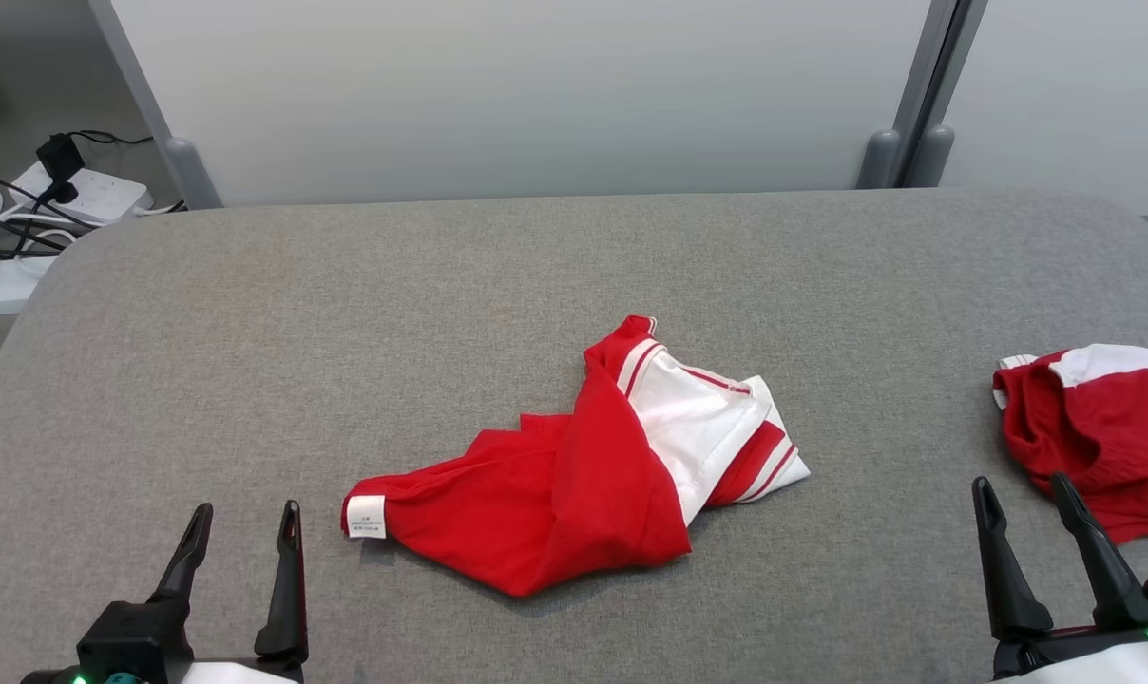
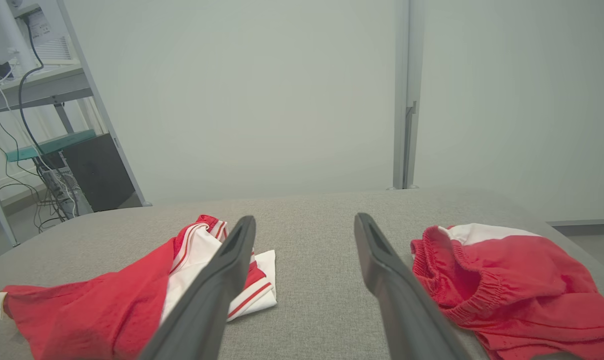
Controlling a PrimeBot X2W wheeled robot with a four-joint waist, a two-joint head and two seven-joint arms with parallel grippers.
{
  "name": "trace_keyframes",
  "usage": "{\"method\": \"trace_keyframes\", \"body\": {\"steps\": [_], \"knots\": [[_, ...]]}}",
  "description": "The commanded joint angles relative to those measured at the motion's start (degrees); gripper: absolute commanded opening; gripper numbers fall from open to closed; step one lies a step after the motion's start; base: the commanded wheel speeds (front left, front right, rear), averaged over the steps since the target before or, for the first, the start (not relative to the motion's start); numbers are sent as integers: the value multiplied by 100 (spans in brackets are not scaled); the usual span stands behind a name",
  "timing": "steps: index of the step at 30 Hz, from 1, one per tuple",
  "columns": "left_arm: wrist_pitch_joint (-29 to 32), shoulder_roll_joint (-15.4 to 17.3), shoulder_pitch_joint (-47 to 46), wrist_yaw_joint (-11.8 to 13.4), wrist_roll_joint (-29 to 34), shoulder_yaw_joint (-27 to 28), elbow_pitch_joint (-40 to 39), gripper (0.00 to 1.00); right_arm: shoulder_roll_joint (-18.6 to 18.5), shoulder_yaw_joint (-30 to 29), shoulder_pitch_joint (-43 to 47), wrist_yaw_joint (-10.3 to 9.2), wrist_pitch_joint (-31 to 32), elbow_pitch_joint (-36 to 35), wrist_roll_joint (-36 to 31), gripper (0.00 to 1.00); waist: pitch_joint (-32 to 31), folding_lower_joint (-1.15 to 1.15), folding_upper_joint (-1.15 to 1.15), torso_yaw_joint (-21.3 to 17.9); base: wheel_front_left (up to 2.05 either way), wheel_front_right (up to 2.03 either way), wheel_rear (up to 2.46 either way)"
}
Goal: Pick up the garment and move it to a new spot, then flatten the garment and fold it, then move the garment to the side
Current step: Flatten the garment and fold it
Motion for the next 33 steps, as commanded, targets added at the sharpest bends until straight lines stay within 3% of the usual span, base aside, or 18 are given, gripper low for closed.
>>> {"method": "trace_keyframes", "body": {"steps": [1, 33], "knots": [[-9, 161, -186, 61, -16, 251, -157, 100, -92, 90, -85, 8, 17, -170, -31, 100, -8, 0, 0, 0, 0, 0, 0], [4, 173, -237, 135, 8, 204, -229, 100, -76, 31, -115, 8, 26, -225, -32, 100, 62, 0, 0, 21, 0, 0, 0]]}}
